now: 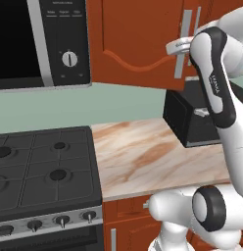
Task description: Get the candle and the liquor from the cabinet and move them to the dining counter.
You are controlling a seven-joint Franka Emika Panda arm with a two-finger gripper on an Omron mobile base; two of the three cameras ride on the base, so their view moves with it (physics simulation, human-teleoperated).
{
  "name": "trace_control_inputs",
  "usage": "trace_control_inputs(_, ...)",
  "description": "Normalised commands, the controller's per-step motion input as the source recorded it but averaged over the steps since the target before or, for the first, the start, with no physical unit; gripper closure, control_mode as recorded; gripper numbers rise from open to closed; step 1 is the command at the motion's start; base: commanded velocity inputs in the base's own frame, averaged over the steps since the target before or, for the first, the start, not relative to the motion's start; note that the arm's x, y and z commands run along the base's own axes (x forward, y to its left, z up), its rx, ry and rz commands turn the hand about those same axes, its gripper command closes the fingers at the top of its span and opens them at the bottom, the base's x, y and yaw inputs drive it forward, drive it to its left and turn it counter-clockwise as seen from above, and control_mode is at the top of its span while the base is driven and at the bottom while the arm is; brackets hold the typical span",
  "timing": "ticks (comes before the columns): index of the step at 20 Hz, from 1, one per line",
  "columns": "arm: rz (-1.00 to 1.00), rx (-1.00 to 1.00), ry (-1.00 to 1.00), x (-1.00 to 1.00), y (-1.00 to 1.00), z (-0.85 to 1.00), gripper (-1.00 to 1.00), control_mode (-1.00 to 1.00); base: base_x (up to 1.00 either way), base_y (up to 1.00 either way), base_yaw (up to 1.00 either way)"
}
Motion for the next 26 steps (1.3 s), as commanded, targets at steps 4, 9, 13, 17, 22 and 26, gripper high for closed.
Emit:
trace_control_inputs(4,0.0,0.04,0.03,-0.45,0.53,0.0,1.0,-1.0,0.0,0.0,0.0)
trace_control_inputs(9,0.0,0.03,0.06,-0.49,0.57,0.0,1.0,-1.0,0.0,0.0,0.0)
trace_control_inputs(13,0.0,0.02,0.0,-0.56,0.6,0.0,1.0,-1.0,0.0,0.0,0.0)
trace_control_inputs(17,0.0,0.0,0.0,-0.59,0.63,-0.04,1.0,-1.0,0.0,0.0,0.0)
trace_control_inputs(22,0.0,0.0,0.0,-0.53,0.66,-0.06,1.0,-1.0,0.0,0.0,0.0)
trace_control_inputs(26,0.0,0.0,0.0,-0.48,0.67,-0.04,1.0,-1.0,0.0,0.0,0.0)
